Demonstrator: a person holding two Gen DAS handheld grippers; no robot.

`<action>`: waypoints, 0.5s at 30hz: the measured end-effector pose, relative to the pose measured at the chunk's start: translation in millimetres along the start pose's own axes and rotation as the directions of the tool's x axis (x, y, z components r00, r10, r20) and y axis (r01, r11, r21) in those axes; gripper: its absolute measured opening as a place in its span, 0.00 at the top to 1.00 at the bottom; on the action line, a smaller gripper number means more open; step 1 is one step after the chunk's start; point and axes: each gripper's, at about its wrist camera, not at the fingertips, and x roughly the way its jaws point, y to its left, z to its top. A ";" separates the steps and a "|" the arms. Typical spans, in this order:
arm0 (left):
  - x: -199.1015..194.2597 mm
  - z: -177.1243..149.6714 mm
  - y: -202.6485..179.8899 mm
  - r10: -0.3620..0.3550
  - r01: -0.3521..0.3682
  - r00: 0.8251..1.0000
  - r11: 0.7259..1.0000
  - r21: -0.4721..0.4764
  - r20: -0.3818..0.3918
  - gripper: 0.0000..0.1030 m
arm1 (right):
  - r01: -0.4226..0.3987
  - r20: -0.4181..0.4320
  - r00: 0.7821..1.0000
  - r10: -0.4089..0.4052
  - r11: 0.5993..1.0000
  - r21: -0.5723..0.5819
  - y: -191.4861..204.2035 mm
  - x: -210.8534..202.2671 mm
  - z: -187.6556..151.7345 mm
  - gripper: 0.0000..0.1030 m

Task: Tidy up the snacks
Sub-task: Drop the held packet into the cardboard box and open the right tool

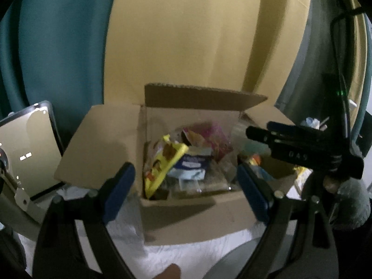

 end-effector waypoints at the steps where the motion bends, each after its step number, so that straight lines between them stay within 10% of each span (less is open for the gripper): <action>1: 0.6 0.8 0.2 -0.001 0.001 1.000 1.000 -0.005 -0.001 0.08 | 0.009 0.002 1.000 -0.009 1.000 0.001 -0.4 1.5 0.9 0.31; 15: -25.8 -17.9 -6.6 0.081 -0.081 0.997 0.997 0.017 -0.006 0.04 | 0.009 0.019 1.000 -0.009 1.000 -0.028 14.4 -37.5 -13.7 0.23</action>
